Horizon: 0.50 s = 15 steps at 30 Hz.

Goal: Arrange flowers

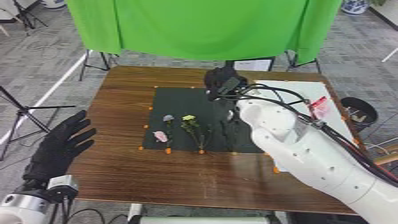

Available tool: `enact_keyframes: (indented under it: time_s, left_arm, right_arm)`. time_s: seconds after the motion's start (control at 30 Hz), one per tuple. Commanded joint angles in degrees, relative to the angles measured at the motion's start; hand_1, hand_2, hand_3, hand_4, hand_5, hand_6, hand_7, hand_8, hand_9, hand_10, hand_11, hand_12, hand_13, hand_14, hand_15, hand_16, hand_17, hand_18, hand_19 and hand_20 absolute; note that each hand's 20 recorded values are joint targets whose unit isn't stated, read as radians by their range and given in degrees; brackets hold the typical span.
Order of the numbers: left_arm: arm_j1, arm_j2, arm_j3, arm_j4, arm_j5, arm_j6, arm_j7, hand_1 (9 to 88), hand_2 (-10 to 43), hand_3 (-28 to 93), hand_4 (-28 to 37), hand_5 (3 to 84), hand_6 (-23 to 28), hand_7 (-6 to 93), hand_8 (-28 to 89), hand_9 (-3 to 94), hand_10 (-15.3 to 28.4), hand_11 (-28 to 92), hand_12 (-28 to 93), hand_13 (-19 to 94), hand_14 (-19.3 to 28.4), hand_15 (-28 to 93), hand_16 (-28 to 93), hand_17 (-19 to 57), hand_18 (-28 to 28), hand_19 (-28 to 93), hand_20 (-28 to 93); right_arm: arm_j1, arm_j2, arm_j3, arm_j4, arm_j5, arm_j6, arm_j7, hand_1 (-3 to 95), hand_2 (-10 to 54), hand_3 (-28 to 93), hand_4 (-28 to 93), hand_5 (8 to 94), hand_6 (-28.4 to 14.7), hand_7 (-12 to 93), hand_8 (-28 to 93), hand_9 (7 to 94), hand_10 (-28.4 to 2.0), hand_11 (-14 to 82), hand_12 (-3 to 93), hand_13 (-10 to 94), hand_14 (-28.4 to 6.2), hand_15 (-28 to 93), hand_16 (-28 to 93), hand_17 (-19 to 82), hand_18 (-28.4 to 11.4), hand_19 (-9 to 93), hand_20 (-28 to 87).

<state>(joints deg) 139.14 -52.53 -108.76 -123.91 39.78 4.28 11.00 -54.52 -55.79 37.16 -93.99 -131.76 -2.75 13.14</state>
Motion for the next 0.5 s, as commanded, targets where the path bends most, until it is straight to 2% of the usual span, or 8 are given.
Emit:
enact_keyframes:
  time_s: [0.03,0.3,0.5]
  left_arm:
    - [0.0,-0.29,0.32,0.16,0.0,-0.44,-0.59,23.7,-2.5,68,-28.3,25.7,3.7,19.4,-10,20.3,11.0,18,20,16,15.4,25,3,-12.1,23.1,38,9]
    - [-0.2,-0.03,0.52,0.38,-0.04,-0.43,-0.76,23.7,-2.4,68,-28.3,25.8,3.7,19.2,-10,20.4,10.9,18,20,16,15.4,25,3,-12.1,23.1,38,9]
    - [-0.7,0.07,0.64,0.65,-0.01,-0.93,-1.16,23.8,-2.4,68,-28.3,25.8,3.8,19.0,-10,20.4,11.0,18,20,16,15.4,25,3,-12.1,23.1,38,9]
  right_arm:
    - [-1.7,-0.6,-1.6,2.3,-1.2,-3.5,-1.1,46.0,-9.5,86,-27,68.5,3.2,53,0,89.6,-3.5,16.9,51.8,75,-4.0,69,34,36,-19.5,89,54]
    - [-2.6,-1.1,-1.4,2.6,-0.4,-3.7,-1.2,43.8,-9.5,86,-27,68.4,3.2,52,0,89.5,-3.7,16.7,51.2,74,-4.0,69,34,36,-19.4,89,55]
    - [-3.2,-1.8,-1.5,2.0,-0.3,-3.4,-1.3,42.9,-9.5,86,-28,68.6,3.1,52,1,88.8,-4.1,18.2,50.0,74,-4.2,69,34,36,-19.5,89,55]
